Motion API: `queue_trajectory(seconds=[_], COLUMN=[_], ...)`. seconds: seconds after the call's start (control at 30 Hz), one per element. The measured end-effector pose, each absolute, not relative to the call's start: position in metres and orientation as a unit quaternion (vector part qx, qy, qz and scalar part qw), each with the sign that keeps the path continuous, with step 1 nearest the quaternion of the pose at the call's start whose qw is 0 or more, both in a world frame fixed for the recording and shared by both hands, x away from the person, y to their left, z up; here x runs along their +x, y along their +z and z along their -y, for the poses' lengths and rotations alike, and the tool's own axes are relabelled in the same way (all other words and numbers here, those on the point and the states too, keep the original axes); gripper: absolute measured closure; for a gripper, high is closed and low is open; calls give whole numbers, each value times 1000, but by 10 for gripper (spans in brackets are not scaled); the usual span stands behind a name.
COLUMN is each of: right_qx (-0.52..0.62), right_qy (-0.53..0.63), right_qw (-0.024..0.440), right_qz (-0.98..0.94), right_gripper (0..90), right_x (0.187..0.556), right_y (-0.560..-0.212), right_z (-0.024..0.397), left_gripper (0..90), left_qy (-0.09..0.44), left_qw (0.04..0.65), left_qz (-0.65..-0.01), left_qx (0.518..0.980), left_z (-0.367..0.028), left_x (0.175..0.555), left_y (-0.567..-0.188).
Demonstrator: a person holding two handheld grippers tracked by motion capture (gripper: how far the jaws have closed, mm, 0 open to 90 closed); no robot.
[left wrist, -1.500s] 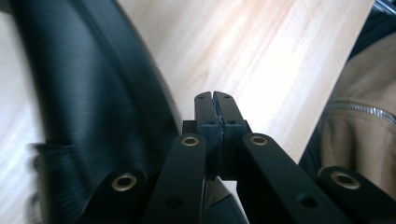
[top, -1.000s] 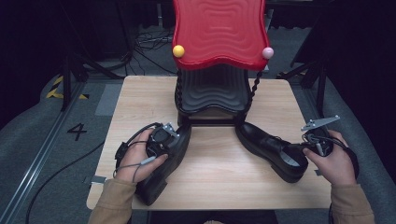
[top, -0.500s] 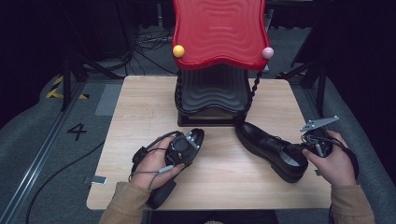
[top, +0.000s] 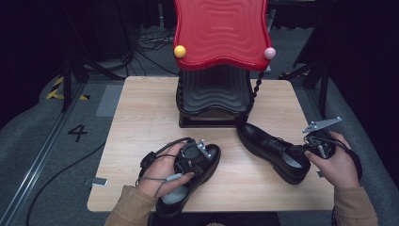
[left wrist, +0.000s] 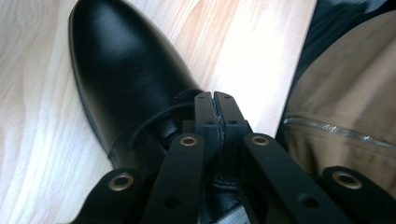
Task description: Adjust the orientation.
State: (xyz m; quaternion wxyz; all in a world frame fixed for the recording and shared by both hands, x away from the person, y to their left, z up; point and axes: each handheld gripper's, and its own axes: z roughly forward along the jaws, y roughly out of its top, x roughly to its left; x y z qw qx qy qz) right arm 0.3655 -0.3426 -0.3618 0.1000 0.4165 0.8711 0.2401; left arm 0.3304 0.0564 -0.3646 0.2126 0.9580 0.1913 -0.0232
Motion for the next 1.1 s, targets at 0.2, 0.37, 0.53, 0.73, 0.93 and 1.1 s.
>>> queue_trajectory(seconds=[0.2,0.37,0.53,0.73,0.93,1.1], right_qx=[417,418,413,407,407,404], right_qy=[243,245,250,249,251,251], right_qw=[101,98,91,90,89,89], right_qz=[-870,-869,-871,-874,-874,-875], right_gripper=[832,817,787,774,766,750], right_x=[365,366,367,368,368,367], right_y=[-360,-361,-360,-362,-361,-361], right_z=[343,342,339,336,338,338], left_gripper=[841,765,536,423,422,434], left_qy=[-15,7,2,-26,-33,-37], left_qw=[226,232,209,165,148,141], left_qz=[-195,-212,-242,-241,-234,-225], left_qx=[954,949,948,956,960,963], left_z=[-66,-84,-106,-104,-109,-102], left_x=[328,324,324,328,325,328], left_y=[-357,-346,-347,-364,-366,-375])
